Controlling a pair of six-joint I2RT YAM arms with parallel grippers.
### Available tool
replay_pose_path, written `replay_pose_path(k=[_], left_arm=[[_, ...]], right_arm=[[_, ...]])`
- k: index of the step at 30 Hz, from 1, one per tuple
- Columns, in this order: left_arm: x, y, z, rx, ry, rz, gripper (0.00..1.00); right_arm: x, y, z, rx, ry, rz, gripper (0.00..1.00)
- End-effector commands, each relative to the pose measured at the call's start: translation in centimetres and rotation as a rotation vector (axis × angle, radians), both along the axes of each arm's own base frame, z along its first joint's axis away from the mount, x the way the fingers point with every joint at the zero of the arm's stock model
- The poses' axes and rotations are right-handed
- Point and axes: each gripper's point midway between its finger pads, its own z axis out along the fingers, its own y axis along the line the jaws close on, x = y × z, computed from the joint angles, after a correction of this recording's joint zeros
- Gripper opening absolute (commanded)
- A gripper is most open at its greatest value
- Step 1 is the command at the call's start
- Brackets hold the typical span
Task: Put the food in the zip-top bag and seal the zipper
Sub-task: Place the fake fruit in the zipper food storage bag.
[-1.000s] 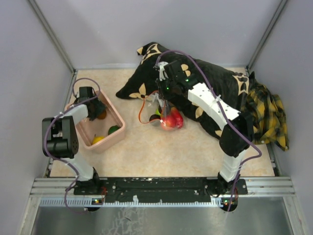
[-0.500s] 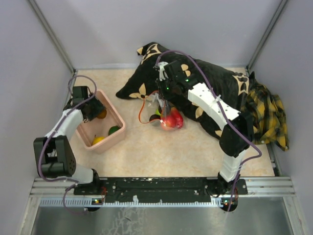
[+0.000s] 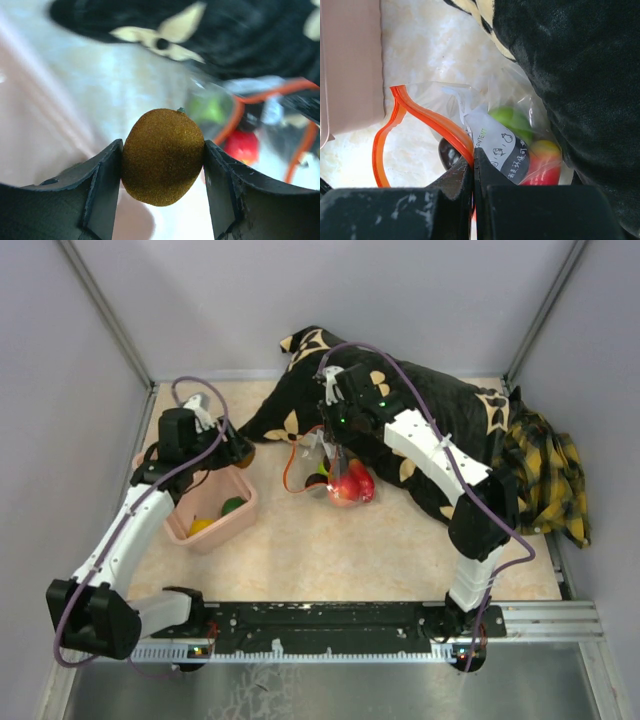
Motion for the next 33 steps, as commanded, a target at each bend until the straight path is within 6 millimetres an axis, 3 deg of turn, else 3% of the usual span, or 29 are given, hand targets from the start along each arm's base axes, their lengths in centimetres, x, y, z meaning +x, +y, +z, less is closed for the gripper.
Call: replay_pose_path(k=[1, 5, 11, 20, 26, 33], left_arm=[[-0.6, -6.0, 5.3, -0.047, -0.192, -0.245, 0.5], [-1.1, -9.6, 6.2, -0.072, -0.236, -0.358, 0.51], [-0.8, -13.1, 6.2, -0.071, -0.269, -0.453, 0.52], [-0.1, -17.0, 3.8, -0.04, -0.256, -0.565, 0.55], [-0.2, -17.7, 0.7, 0.015, -0.189, -0.568, 0.61], [0.7, -16.7, 1.5, 0.061, -0.209, -0.51, 0.76]], right_arm=[[0.3, 0.3, 3.7, 0.081, -0.081, 0.003, 0.0], [0.1, 0.3, 4.2, 0.097, -0.087, 0.004, 0.0], [-0.3, 0.4, 4.8, 0.122, -0.088, 0.008, 0.0], [-0.7, 0.8, 5.6, 0.156, -0.097, 0.024, 0.0], [-0.6, 0.9, 6.4, 0.17, -0.114, 0.03, 0.0], [-0.9, 1.3, 6.3, 0.194, -0.107, 0.045, 0.0]])
